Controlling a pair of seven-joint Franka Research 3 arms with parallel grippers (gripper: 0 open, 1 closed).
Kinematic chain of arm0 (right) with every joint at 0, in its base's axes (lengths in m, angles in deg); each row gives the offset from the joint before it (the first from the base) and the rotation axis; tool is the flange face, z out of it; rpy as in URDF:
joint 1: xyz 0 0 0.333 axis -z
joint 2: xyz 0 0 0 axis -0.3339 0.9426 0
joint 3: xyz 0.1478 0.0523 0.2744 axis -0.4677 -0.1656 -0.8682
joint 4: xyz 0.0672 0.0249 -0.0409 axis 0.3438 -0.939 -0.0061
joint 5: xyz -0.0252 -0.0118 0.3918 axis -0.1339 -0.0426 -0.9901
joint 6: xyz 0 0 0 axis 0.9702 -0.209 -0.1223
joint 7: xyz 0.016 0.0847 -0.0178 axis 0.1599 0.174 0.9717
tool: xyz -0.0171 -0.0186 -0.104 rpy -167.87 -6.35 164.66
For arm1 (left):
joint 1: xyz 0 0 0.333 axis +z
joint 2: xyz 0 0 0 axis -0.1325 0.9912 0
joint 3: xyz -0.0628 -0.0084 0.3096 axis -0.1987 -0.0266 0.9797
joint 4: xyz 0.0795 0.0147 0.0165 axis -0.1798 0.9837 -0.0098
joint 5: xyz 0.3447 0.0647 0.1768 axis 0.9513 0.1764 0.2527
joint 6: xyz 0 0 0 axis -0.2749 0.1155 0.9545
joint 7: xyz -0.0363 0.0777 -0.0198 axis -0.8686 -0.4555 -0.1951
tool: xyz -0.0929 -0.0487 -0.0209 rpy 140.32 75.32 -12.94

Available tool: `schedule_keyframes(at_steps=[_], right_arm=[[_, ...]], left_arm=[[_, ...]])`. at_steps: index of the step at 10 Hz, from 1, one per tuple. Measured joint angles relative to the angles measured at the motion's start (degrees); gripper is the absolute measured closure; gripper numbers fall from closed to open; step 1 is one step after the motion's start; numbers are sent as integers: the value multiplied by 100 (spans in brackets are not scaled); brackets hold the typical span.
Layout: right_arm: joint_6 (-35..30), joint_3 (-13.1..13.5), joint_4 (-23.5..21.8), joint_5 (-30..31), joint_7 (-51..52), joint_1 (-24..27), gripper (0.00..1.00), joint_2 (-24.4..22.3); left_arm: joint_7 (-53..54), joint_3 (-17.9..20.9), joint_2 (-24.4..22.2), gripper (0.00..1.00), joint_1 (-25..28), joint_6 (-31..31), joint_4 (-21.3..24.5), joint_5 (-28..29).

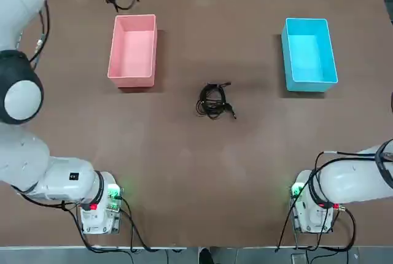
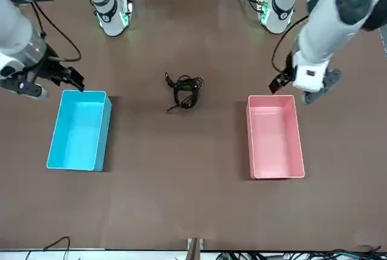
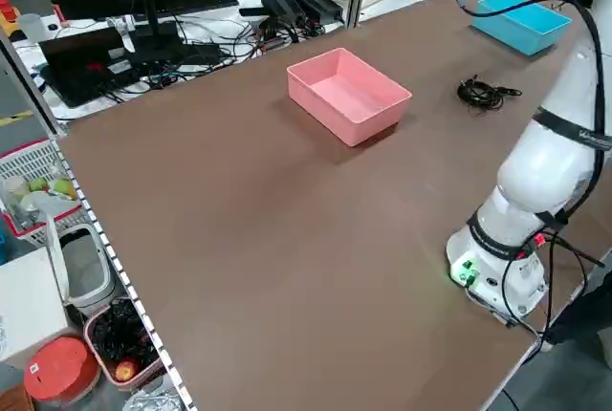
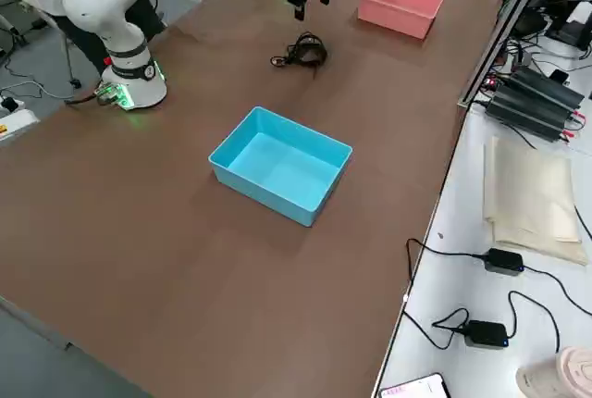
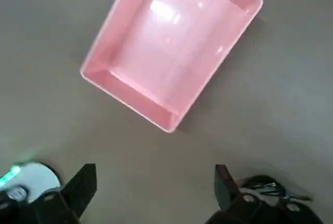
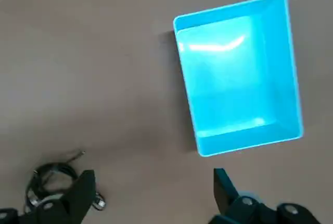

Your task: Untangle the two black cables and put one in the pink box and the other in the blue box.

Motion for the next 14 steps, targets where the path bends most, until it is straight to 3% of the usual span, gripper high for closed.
schedule_keyframes(at_steps=[3, 6, 8, 11, 14], right_arm=[[413, -8, -569, -296, -600, -276, 0, -13], [1399, -10, -1402, -339, -1379, -698, 0, -51], [2023, -13, -1887, -339, -1804, -955, 0, -52], [2607, -10, -2316, -339, -1943, -1083, 0, -54], [2901, -10, -2463, -339, -2091, -1181, 0, -54]], left_arm=[[-2372, -22, 487, 0, -694, -473, 43, 9], [-4683, -56, 689, 0, -1305, -1763, 729, 9], [-5836, -56, 1024, 1, -1618, -2377, 915, 17], [-7264, -40, 1674, 1, -1923, -3191, 881, 50], [-9049, -19, 2722, 2, -2592, -3477, 298, 935]])
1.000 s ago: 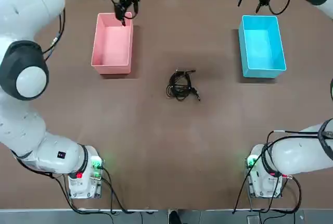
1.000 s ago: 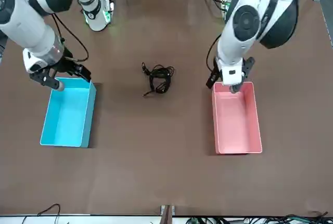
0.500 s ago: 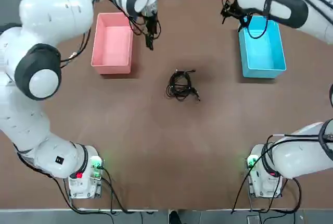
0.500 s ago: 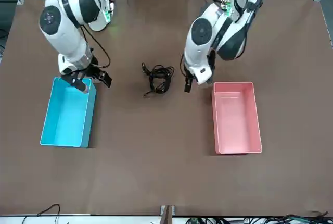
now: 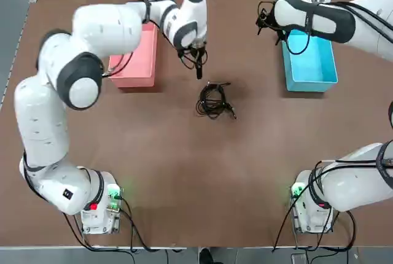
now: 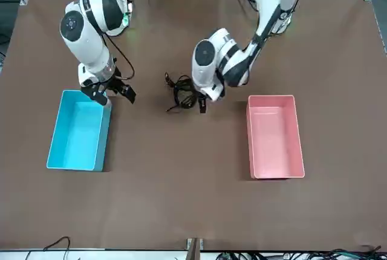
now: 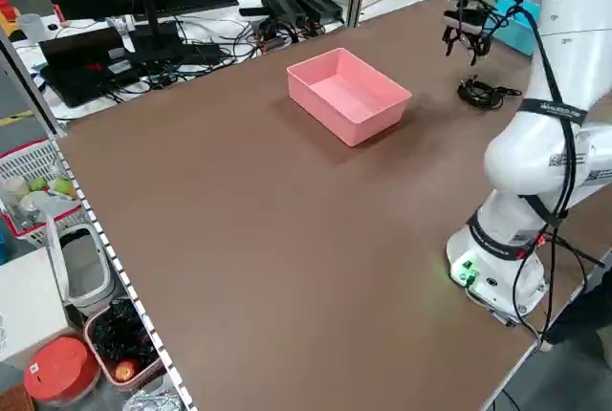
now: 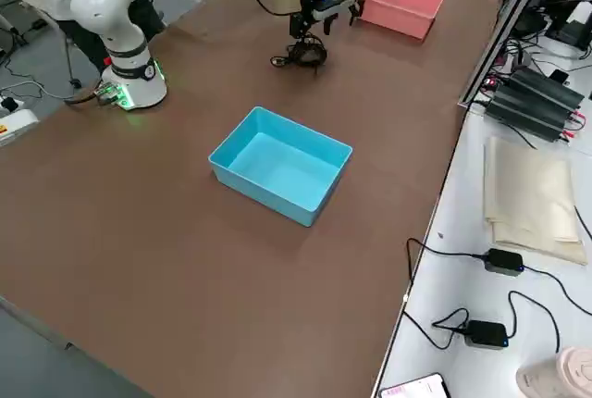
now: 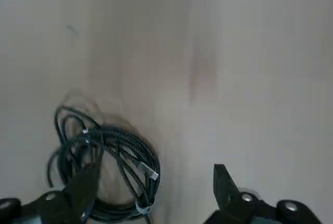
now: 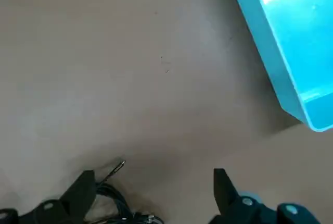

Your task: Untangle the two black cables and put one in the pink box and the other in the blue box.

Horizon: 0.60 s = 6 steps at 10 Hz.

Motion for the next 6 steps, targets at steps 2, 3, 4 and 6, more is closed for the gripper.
schedule_keyframes(at_steps=[2, 3, 4, 6], right_arm=[[172, 1, -111, 0, -82, -53, 0, 34], [220, 1, -148, 0, -89, -72, 0, 71], [253, 1, -170, 0, -93, -78, 0, 109], [318, 1, -176, 0, -143, -88, 0, 203]], left_arm=[[-348, 12, 529, 2, -167, -289, -446, 122], [-363, 61, 670, 4, -256, -455, -541, 122], [-435, 209, 765, 5, -451, -580, -609, 122], [-522, 451, 976, 8, -839, -878, -754, 122]])
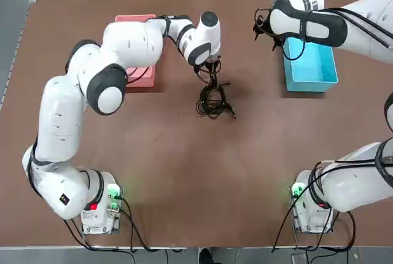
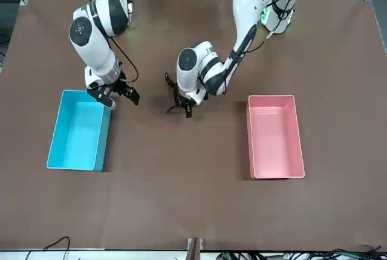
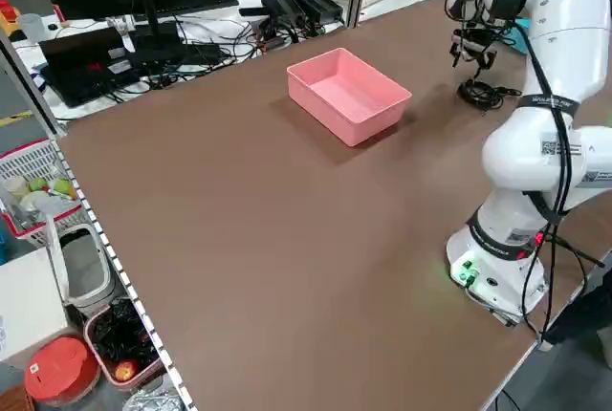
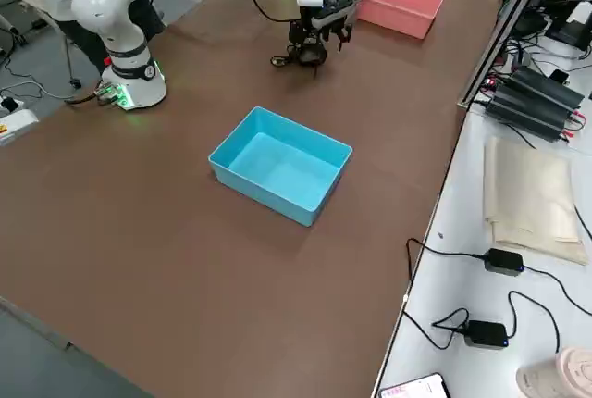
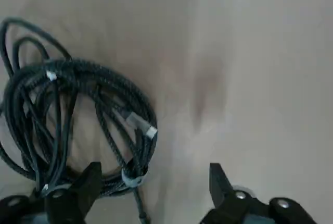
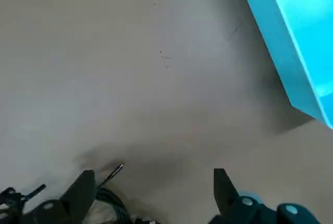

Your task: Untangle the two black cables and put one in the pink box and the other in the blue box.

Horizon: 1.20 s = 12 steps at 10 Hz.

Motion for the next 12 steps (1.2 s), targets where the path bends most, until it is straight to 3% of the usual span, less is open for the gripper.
schedule_keyframes(at_steps=[6, 9, 10, 12], right_arm=[[186, 0, -2, 0, -214, -128, 0, 191], [214, 0, -2, 0, -299, -222, 0, 246], [222, 0, -2, 0, -304, -228, 0, 259], [227, 1, -3, 0, -311, -231, 0, 269]], left_arm=[[7, 209, 396, 17, -273, -348, -82, 119], [7, 226, 467, 49, -353, -373, -124, 262], [13, 229, 463, 55, -355, -374, -134, 267], [19, 221, 446, 84, -375, -348, -154, 277]])
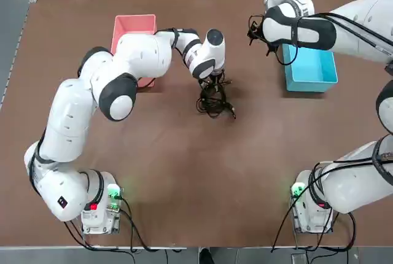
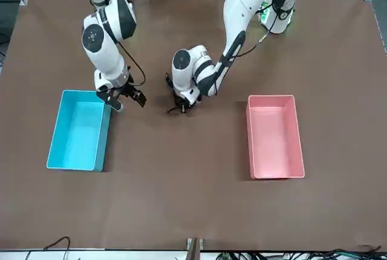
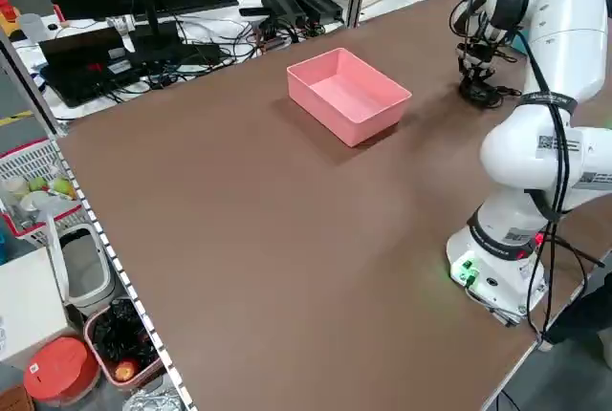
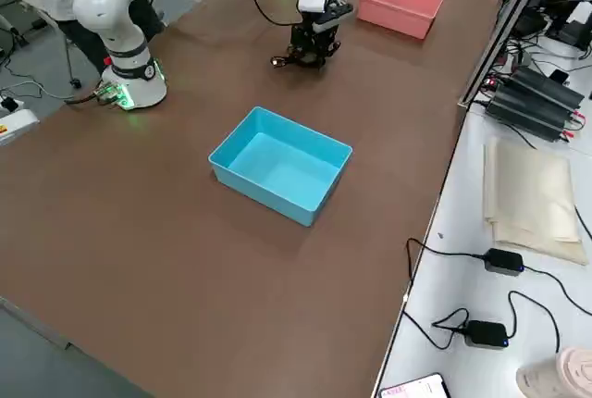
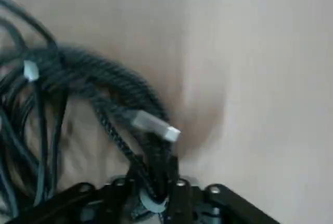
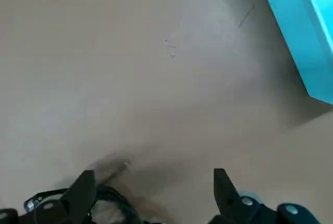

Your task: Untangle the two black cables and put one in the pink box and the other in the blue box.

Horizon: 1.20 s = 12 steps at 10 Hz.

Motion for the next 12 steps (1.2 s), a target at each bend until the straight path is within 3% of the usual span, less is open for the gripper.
schedule_keyframes(at_steps=[5, 8, 12], right_arm=[[11, 0, 1, 0, -251, -58, 0, 2], [37, -1, 16, 0, -1217, -297, 0, 2], [39, -2, 22, 0, -2672, -585, 0, 47]], left_arm=[[70, 105, -155, 85, 133, 136, -158, 91], [94, 36, -640, 85, 488, 392, -176, 42], [94, 5, -1152, 85, 649, 1031, -458, -561]])
